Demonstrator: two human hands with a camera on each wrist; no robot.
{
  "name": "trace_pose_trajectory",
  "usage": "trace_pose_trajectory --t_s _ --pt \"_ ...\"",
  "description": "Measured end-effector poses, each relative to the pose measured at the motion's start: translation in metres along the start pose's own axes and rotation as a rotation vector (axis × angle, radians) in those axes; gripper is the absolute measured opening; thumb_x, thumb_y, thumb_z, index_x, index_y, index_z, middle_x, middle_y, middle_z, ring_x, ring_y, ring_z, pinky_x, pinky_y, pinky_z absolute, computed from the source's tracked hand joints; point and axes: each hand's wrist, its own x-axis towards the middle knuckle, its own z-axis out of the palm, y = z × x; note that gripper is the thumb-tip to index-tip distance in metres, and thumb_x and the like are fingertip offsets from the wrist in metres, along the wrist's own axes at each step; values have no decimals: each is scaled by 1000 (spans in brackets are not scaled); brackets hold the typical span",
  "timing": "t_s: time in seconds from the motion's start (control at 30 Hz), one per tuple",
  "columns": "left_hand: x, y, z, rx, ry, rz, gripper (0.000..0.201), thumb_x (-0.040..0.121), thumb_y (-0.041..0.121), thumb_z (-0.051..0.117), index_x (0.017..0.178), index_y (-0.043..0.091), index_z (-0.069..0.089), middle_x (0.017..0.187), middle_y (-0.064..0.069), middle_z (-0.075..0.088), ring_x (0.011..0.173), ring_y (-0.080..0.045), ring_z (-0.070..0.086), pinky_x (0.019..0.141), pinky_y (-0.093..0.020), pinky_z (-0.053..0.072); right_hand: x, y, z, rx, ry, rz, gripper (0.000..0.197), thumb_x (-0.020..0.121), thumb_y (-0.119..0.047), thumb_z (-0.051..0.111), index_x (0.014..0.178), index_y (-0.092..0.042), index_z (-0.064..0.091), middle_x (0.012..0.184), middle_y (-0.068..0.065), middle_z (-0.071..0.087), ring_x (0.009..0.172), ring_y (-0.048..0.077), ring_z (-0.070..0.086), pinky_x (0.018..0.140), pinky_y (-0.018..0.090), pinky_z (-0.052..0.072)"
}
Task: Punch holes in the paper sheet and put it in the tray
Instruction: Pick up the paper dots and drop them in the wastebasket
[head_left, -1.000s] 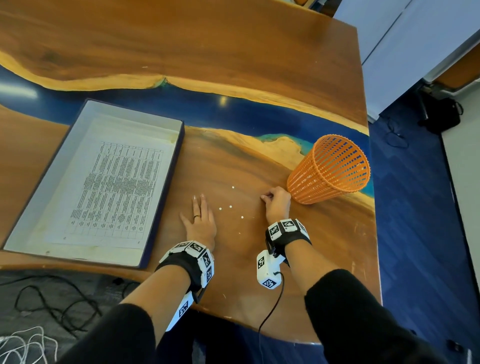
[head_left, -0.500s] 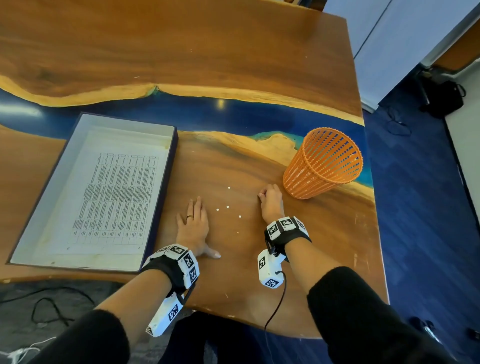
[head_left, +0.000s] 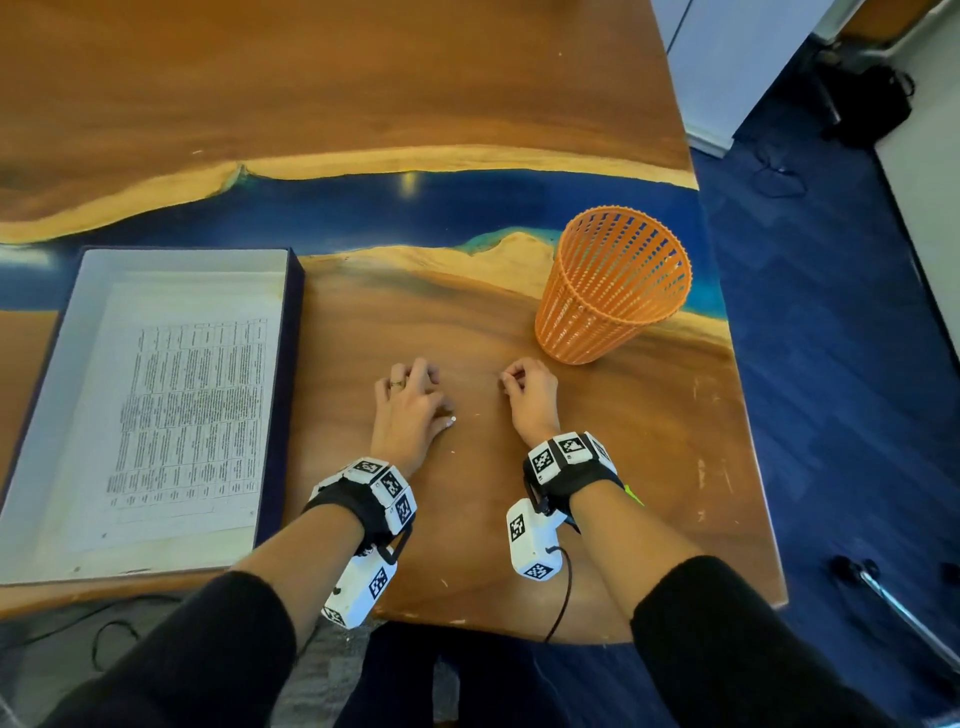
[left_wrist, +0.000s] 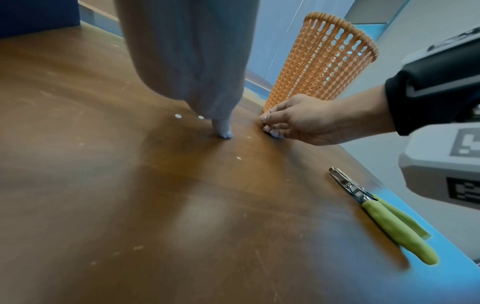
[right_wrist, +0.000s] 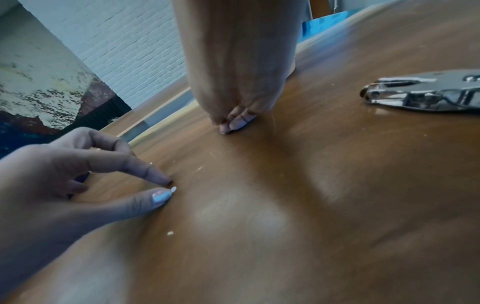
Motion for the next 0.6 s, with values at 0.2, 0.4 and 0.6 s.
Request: trace_pose_trajectory --t_s 0.2,0.4,0.6 --pt "4 1 0 17 -6 50 8 72 32 75 69 27 71 111 1 48 100 -23 30 78 -38 30 -2 0 -1 8 8 -20 10 89 -2 53 86 1 62 93 19 60 85 32 58 80 42 47" --pt "4 3 -1 65 23 91 12 68 27 79 61 27 69 106 0 52 99 -22 32 77 -39 33 -1 -4 -1 6 2 -6 9 89 -2 53 87 1 62 94 18 59 87 31 58 81 42 47" --pt "6 5 1 170 -14 102 15 71 25 76 59 25 67 108 3 49 103 -22 34 78 -37 26 -2 -6 -2 -3 -14 18 9 89 -3 53 88 1 61 97 19 58 88 32 57 81 39 44"
